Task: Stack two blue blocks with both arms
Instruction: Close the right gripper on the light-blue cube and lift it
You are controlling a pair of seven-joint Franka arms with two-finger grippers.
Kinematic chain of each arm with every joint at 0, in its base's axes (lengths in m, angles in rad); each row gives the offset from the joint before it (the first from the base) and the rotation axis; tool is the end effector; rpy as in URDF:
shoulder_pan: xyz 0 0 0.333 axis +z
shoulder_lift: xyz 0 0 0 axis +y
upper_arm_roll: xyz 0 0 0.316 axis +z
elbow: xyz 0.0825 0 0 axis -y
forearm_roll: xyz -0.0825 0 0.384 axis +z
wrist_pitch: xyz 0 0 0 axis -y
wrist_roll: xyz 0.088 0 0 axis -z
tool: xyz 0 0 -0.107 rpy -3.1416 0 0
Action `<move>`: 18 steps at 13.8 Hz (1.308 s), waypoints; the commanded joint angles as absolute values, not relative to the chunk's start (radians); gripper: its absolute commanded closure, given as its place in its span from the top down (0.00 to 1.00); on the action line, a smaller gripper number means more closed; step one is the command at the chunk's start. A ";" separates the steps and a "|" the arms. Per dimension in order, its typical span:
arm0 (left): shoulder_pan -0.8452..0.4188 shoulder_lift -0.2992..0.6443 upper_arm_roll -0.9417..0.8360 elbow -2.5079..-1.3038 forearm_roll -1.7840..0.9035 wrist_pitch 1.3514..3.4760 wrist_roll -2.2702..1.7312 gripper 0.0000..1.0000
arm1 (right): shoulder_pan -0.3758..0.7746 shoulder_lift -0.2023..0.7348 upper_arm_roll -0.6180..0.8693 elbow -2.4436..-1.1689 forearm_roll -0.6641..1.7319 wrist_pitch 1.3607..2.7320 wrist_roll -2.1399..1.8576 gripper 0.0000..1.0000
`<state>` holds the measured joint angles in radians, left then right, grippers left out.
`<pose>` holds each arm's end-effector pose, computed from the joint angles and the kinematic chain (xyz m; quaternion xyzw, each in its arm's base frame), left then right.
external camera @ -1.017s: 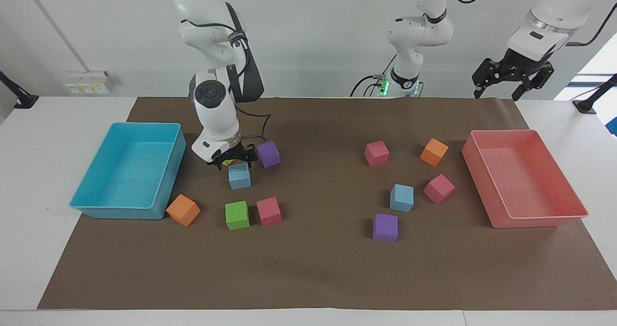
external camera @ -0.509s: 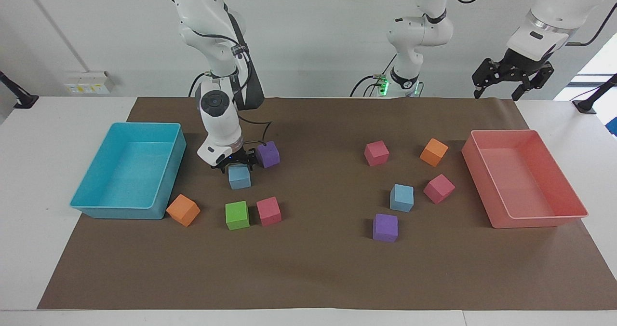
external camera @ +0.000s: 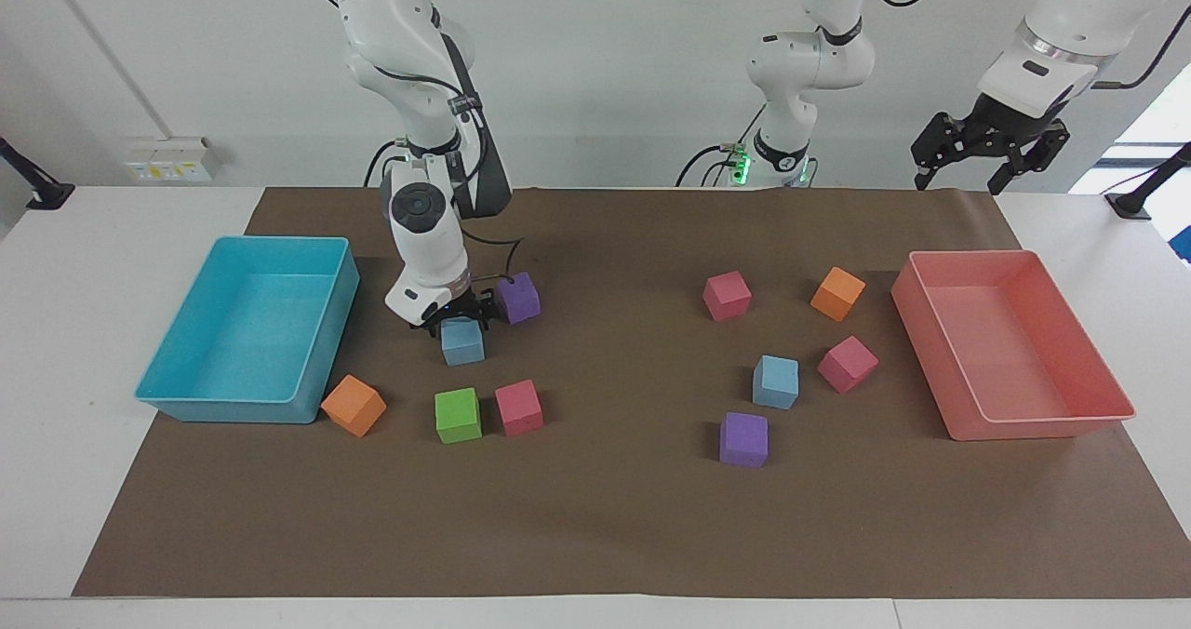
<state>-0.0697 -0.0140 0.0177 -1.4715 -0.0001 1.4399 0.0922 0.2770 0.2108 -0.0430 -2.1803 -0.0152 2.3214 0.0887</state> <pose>0.5357 -0.0278 0.6670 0.9974 -0.0720 -0.0088 0.0004 0.5344 0.1272 0.2874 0.9963 0.0782 -0.0327 0.0153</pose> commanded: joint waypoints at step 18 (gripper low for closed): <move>-0.057 -0.020 0.009 -1.466 0.008 1.428 0.097 1.00 | 0.276 0.120 -0.041 -1.979 0.003 2.080 0.110 0.00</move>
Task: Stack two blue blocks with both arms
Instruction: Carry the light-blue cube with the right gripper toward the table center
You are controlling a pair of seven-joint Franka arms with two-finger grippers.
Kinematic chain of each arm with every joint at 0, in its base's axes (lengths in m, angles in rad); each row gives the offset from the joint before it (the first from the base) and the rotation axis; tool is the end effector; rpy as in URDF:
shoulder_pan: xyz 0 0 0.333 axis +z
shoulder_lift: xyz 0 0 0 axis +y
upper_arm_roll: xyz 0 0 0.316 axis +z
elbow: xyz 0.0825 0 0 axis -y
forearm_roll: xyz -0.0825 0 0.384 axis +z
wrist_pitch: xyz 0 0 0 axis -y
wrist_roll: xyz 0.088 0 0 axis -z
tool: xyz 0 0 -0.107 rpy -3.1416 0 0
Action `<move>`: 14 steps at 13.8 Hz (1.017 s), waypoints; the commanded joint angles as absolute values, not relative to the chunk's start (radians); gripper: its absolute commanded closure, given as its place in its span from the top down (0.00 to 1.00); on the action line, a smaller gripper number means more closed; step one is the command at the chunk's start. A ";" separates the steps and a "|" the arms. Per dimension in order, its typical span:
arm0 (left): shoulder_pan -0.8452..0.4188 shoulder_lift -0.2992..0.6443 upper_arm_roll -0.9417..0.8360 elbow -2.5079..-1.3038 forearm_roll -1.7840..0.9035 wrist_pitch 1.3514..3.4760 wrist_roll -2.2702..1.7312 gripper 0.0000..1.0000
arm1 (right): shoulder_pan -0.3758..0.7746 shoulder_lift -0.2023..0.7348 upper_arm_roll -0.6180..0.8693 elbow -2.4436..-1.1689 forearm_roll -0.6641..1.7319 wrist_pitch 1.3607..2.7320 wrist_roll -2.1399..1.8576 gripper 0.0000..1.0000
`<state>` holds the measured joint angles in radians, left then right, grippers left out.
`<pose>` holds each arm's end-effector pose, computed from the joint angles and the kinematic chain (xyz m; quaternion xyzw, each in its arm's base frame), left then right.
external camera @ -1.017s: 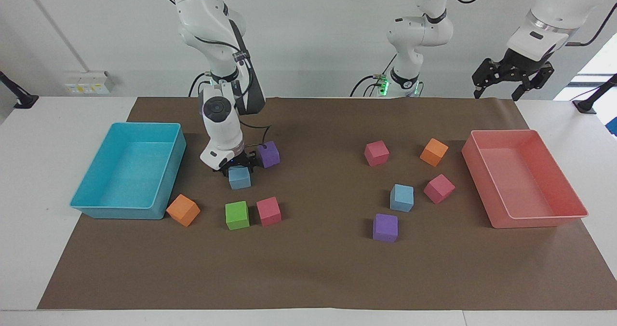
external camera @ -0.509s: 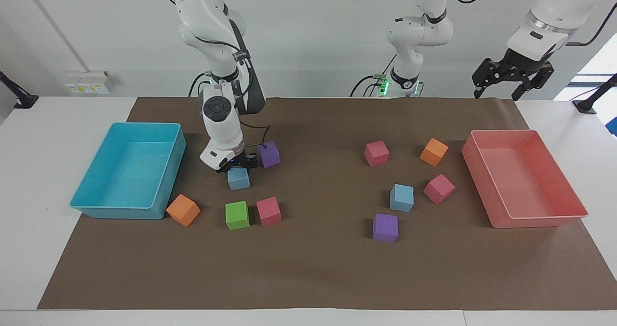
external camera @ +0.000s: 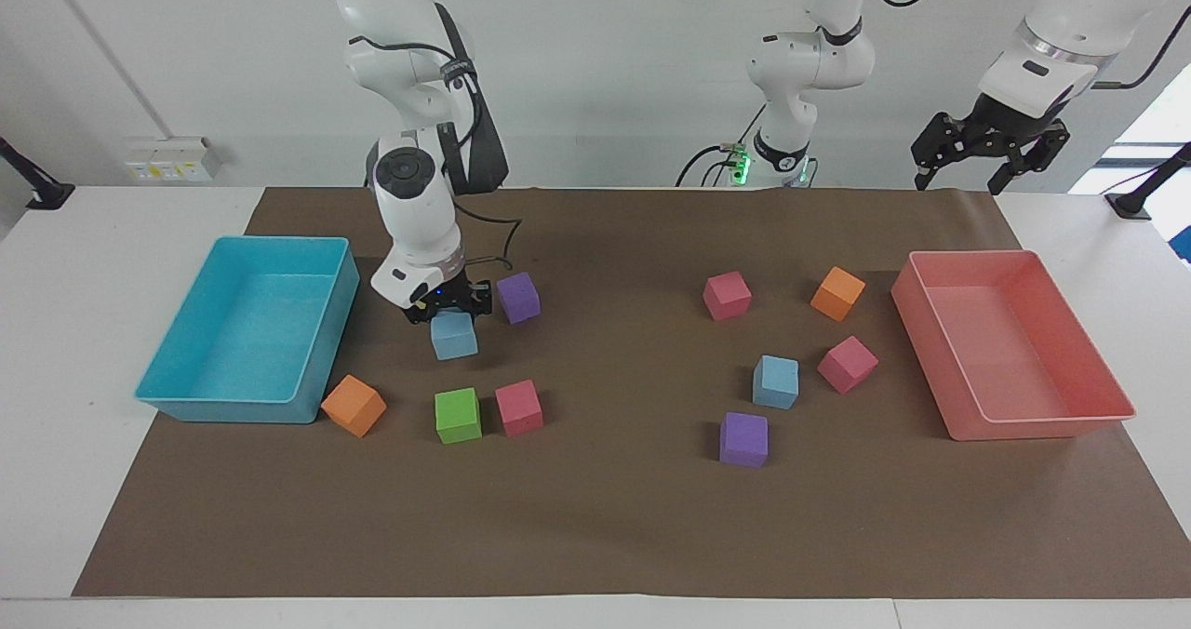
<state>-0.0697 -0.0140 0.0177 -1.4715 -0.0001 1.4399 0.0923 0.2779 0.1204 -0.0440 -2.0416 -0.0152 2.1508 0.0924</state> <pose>0.5357 -0.0278 0.6670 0.9974 -0.0721 -0.0088 0.0004 0.5559 0.1323 0.3834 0.9971 0.0750 -0.0040 0.0098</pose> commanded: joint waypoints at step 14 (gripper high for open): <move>-0.057 -0.020 0.009 -1.466 0.008 1.428 0.097 1.00 | 0.419 0.308 0.106 -1.700 0.031 2.008 0.483 0.00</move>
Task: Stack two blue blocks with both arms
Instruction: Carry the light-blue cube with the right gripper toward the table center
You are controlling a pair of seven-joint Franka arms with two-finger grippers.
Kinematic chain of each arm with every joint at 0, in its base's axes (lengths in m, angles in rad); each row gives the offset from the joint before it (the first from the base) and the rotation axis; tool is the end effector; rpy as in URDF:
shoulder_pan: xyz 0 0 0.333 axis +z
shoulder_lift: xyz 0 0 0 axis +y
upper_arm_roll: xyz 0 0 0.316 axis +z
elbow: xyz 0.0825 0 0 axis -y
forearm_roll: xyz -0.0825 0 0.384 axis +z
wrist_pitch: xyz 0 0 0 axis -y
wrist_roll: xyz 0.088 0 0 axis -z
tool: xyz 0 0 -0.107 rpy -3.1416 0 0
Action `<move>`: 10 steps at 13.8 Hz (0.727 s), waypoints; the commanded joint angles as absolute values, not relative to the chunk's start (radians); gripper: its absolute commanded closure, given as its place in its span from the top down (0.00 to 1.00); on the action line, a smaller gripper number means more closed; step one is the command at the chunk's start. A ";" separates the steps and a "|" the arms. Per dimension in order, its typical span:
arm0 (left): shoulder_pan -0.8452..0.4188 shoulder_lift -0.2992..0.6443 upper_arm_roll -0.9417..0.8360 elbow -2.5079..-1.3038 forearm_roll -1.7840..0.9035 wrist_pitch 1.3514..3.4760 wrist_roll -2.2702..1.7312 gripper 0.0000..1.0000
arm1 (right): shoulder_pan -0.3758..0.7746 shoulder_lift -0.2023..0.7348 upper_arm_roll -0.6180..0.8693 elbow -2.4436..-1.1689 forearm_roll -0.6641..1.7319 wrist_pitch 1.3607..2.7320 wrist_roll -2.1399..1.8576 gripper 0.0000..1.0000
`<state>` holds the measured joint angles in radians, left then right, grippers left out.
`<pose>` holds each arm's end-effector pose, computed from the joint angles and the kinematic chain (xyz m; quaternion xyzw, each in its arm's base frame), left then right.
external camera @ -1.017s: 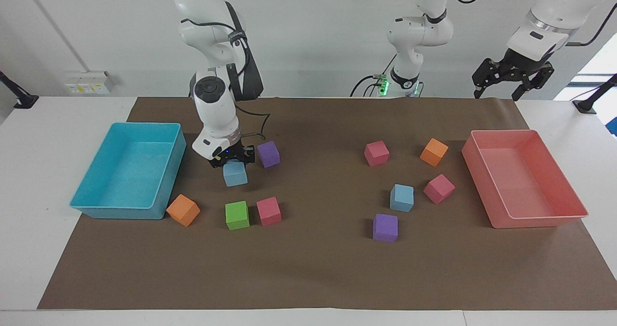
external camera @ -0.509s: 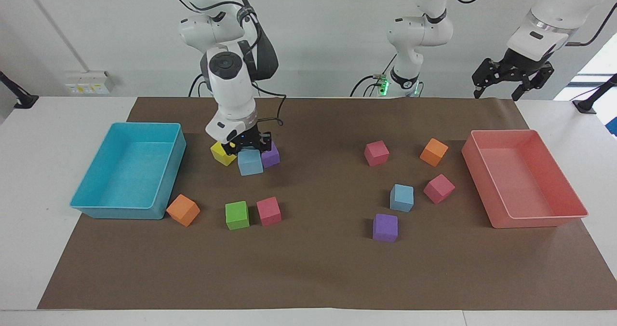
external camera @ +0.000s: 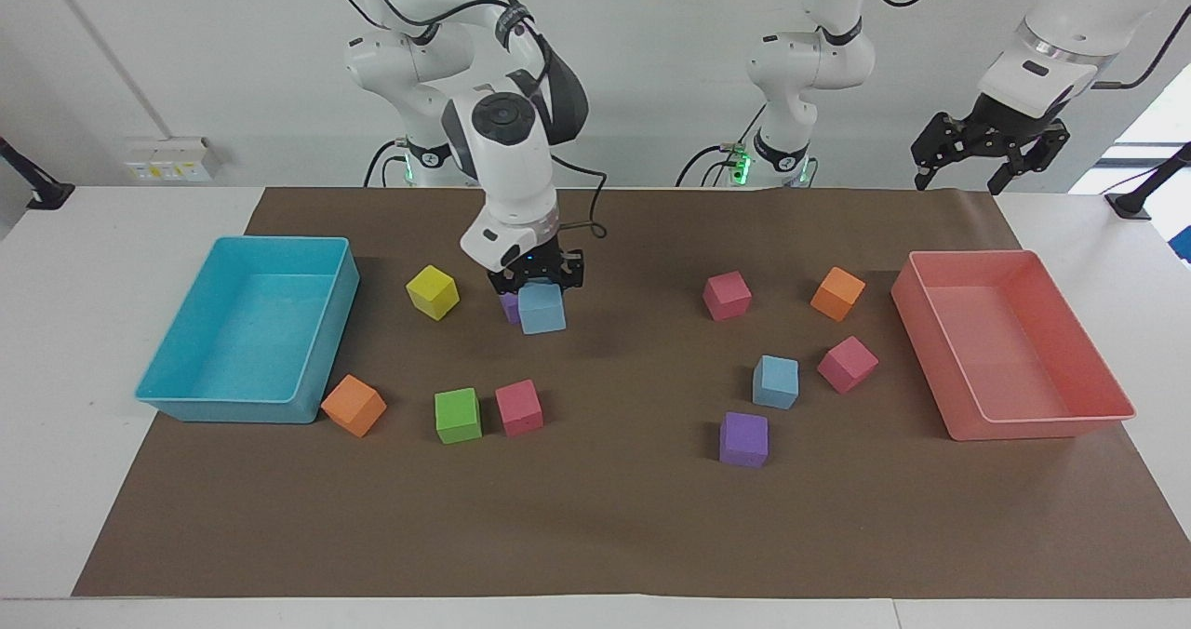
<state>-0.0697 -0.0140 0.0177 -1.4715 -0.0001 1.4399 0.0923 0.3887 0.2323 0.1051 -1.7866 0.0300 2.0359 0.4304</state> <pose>0.5357 -0.0278 0.6670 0.9974 -0.0721 -0.0088 0.0004 0.5510 0.2940 0.4248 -0.9994 -0.0236 0.0033 0.0269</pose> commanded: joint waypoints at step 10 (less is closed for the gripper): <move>-0.057 -0.020 0.009 -1.466 0.008 1.428 0.097 1.00 | 0.534 0.528 0.104 -1.522 0.003 2.023 0.690 0.00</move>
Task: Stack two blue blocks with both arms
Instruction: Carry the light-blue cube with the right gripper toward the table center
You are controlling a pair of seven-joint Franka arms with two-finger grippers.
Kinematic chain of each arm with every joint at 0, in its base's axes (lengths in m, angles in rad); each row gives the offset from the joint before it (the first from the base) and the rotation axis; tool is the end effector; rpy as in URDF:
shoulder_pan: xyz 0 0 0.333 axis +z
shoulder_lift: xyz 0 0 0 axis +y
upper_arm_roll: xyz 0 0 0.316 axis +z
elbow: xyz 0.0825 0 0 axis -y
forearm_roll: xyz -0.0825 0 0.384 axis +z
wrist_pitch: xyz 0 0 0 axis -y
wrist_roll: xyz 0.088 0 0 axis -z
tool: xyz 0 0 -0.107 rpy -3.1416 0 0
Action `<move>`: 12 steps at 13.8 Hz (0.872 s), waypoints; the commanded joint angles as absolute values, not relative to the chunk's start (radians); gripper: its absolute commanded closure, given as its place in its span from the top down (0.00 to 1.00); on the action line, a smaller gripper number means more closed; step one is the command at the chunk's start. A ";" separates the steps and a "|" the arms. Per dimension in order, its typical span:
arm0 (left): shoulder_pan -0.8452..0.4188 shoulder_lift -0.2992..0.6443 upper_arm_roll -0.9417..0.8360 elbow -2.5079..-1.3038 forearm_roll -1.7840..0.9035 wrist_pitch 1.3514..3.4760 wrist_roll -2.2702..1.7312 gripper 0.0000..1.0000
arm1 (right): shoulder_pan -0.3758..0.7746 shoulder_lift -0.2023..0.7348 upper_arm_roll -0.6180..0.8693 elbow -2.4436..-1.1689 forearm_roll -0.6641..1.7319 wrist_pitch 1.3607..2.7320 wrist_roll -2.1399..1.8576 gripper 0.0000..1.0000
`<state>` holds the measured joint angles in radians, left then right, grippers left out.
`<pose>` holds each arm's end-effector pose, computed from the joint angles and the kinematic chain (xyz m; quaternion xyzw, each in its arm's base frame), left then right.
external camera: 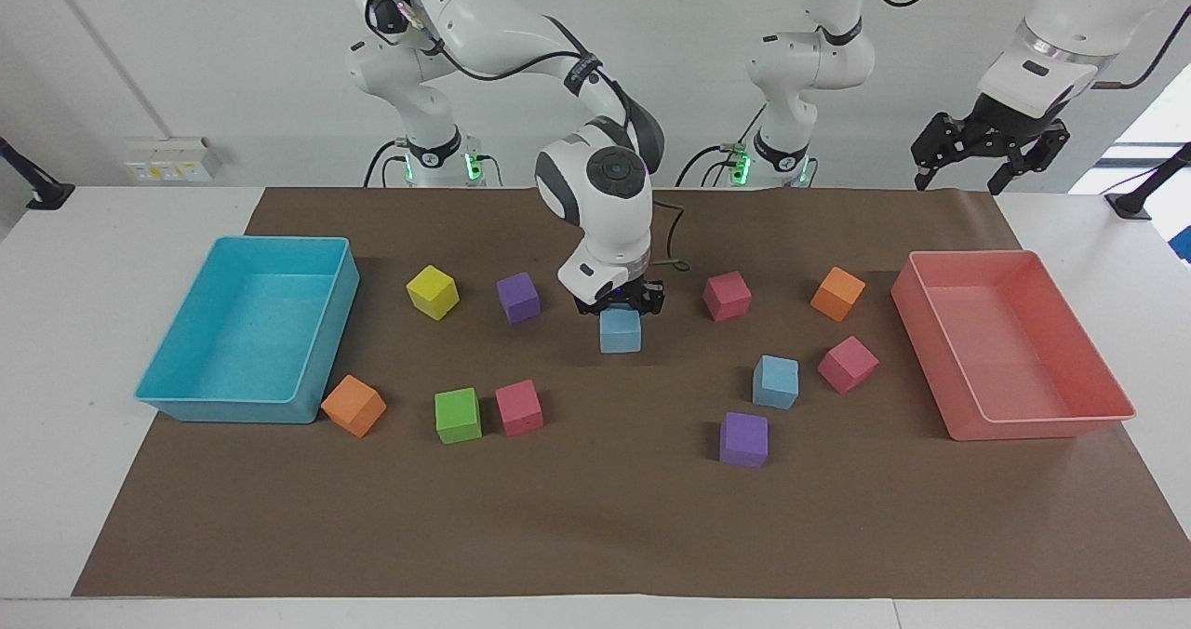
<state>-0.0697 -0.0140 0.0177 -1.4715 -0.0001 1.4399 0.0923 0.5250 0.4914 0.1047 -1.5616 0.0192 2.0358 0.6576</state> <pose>0.5357 -0.0278 0.6670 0.9974 -0.0721 -0.0088 0.0004 0.5599 0.3971 0.3608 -0.9991 0.0243 0.0258 0.0222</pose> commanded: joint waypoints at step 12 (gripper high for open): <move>-0.072 -0.034 0.008 -1.499 0.008 1.477 0.097 1.00 | 0.561 0.612 0.107 -1.534 -0.018 2.117 0.693 0.00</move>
